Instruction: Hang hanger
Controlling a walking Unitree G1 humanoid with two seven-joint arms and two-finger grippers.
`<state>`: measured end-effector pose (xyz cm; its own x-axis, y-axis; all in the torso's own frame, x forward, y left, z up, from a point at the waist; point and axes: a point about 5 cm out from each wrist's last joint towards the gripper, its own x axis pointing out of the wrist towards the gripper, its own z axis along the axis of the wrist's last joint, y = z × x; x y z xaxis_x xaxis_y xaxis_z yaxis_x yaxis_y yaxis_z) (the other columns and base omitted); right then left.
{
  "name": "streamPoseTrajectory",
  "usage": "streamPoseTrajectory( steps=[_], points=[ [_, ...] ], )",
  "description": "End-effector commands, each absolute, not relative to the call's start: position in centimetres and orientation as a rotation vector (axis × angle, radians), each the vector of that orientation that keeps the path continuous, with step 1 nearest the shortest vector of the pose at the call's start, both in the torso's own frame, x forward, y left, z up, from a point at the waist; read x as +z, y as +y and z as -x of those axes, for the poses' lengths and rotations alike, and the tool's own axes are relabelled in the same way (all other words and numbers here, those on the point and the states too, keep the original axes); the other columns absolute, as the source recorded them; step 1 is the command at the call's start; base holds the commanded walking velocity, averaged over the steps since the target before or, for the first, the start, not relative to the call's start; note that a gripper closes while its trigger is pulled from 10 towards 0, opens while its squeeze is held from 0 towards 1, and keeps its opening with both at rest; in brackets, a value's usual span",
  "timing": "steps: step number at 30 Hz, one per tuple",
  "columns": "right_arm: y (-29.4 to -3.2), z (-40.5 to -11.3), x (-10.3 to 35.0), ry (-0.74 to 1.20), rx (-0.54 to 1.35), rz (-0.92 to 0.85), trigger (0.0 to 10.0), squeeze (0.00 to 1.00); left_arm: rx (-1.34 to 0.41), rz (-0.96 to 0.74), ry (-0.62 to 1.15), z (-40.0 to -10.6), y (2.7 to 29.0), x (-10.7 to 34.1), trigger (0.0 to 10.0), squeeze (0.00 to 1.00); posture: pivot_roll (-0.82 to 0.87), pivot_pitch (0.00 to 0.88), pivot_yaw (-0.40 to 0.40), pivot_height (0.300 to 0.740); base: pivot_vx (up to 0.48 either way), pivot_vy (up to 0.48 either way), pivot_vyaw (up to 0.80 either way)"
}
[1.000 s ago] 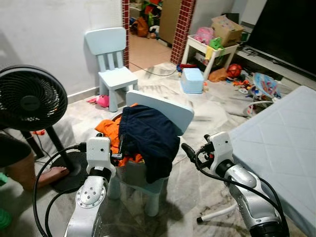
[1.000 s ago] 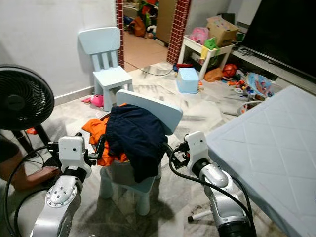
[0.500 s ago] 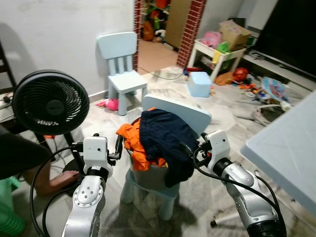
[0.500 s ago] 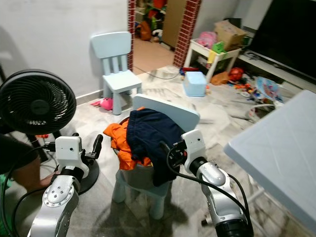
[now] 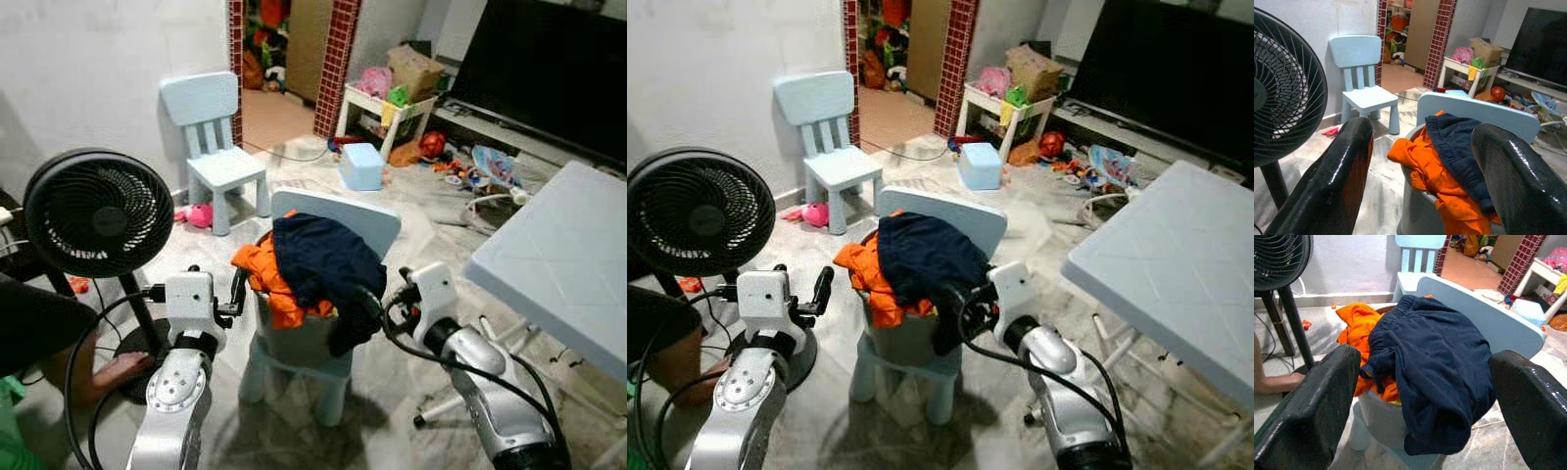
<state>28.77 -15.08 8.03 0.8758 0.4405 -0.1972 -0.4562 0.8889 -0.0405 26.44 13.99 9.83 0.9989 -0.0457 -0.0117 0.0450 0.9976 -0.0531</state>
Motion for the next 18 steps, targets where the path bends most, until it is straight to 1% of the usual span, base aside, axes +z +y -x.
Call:
streamPoseTrajectory(
  steps=[1,6,8,15,18],
  points=[
    [-15.45,-28.89,8.55,0.165,0.455,0.108,10.0,0.0,-0.045,0.07,0.004,-26.72,13.96,9.94,10.0,0.0,-0.03,0.0,-0.105,0.74,0.0,0.0,0.42],
    [-15.43,-28.95,8.61,0.161,0.457,0.11,10.0,0.0,-0.047,0.068,0.0,-26.8,13.97,9.99,10.0,0.0,-0.03,0.0,-0.105,0.74,0.0,0.0,0.42],
    [-15.46,-28.99,8.62,0.162,0.455,0.109,10.0,0.0,-0.046,0.069,0.0,-26.85,13.96,9.99,10.0,0.0,-0.03,0.0,-0.106,0.74,0.24,0.0,0.0],
    [-15.44,-28.98,8.67,0.16,0.458,0.115,10.0,0.0,-0.045,0.075,-0.001,-27.0,13.91,10.01,10.0,0.0,-0.03,0.0,-0.108,0.74,0.0,0.0,0.0],
    [-15.44,-28.95,8.65,0.161,0.459,0.116,10.0,0.0,-0.047,0.075,-0.001,-26.97,13.85,9.97,10.0,0.0,-0.03,0.0,-0.108,0.74,0.249,0.0,0.0]
  ],
)
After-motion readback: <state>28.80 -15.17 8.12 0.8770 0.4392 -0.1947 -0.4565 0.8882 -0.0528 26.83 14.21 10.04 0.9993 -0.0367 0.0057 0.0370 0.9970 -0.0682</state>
